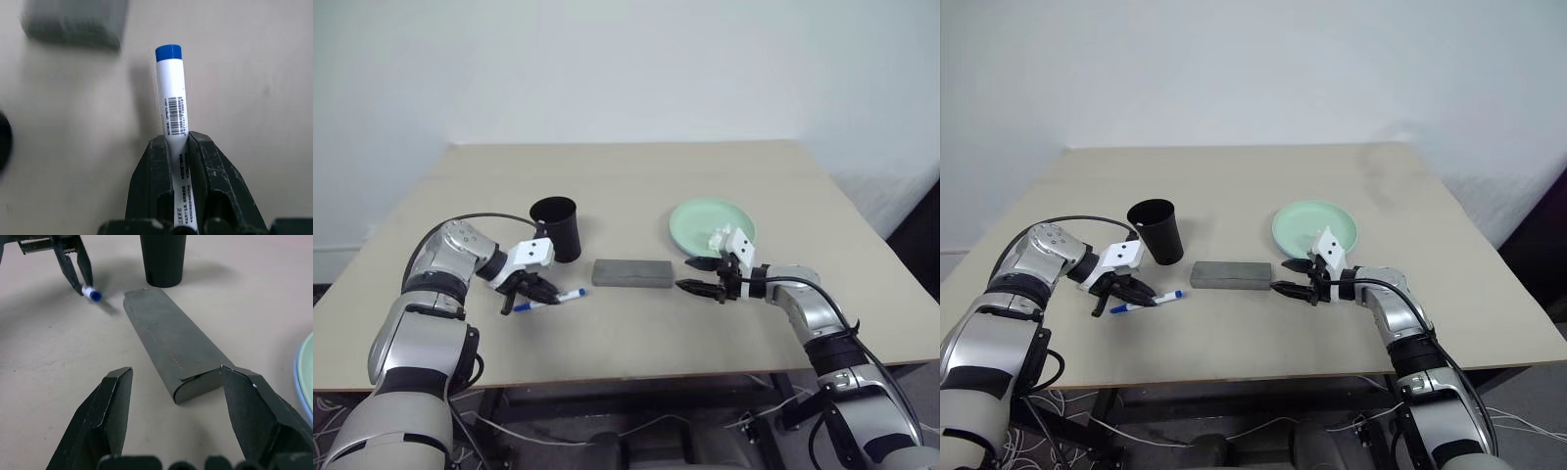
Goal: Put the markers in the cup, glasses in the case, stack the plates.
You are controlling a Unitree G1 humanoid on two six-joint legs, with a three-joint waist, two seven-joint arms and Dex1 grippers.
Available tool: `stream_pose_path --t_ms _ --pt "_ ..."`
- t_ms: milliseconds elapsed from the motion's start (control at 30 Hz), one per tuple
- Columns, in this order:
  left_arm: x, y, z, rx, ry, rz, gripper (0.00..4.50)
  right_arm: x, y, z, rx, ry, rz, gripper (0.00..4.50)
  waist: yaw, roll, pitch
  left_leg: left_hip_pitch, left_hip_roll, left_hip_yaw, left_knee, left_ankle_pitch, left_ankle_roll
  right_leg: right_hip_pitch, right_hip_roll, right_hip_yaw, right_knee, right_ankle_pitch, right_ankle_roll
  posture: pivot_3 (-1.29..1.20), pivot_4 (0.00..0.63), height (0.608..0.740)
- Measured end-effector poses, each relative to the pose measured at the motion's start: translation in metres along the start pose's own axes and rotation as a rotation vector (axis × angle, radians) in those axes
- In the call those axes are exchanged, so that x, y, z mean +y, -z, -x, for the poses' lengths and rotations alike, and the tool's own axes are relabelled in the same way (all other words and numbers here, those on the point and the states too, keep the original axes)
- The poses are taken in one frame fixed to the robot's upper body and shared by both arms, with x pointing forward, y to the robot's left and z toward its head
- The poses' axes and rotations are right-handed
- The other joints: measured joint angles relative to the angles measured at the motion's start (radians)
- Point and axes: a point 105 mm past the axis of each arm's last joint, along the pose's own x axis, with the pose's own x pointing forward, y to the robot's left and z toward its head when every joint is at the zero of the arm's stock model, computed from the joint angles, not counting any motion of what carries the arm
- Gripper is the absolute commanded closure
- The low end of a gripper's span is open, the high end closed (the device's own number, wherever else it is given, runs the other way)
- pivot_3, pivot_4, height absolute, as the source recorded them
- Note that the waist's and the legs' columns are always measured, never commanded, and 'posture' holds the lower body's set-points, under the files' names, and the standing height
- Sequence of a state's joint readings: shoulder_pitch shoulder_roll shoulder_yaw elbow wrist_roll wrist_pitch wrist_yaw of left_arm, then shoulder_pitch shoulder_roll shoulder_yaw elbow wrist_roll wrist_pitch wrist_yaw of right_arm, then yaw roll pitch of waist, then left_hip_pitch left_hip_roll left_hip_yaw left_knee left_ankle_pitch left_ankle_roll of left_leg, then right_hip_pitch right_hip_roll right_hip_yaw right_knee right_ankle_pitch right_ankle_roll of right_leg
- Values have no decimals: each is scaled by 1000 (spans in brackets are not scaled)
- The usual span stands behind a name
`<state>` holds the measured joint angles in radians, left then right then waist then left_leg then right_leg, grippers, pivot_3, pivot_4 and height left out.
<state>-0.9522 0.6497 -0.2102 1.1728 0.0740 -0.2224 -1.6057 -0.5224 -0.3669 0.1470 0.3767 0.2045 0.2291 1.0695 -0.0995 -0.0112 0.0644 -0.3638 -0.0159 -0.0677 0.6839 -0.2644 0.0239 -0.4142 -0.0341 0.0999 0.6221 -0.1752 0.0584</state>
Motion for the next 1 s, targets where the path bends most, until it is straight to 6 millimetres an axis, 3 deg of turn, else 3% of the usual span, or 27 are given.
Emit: stream_pose_path --t_ms 100,200,367,600,833,1000 --pt "9 -52 11 -253 -49 -48 4427 1 1 0 2 -2 -3 1406 -1 -1 0 -1 0 0 -1 0 0 -2 0 0 0 0 0 0 0 737" --pt "10 -84 24 -396 -77 -107 4427 1 2 1 3 -1 -3 1406 -5 0 0 1 1 1 -3 0 0 -2 0 1 0 0 0 0 0 737" --pt "45 -120 49 -711 -478 -128 4427 -2 -7 -2 -7 -3 19 1406 -1 0 0 4 2 1 -2 0 0 0 1 -1 1 0 0 0 0 737" --pt "70 -117 72 -837 -853 -85 4427 -9 -25 -3 -35 6 65 1406 0 0 0 4 1 1 -2 0 0 2 1 -1 0 0 0 0 0 737" --pt "82 -87 80 -862 -1036 40 4427 -12 -33 -2 -49 13 83 1406 0 0 0 3 0 0 -2 0 0 2 1 -1 -1 0 0 0 0 737" --pt "81 -66 71 -863 -1069 113 4427 -13 -33 -2 -51 22 83 1406 0 0 0 3 0 0 -2 0 0 2 1 -1 -1 0 0 0 0 737"
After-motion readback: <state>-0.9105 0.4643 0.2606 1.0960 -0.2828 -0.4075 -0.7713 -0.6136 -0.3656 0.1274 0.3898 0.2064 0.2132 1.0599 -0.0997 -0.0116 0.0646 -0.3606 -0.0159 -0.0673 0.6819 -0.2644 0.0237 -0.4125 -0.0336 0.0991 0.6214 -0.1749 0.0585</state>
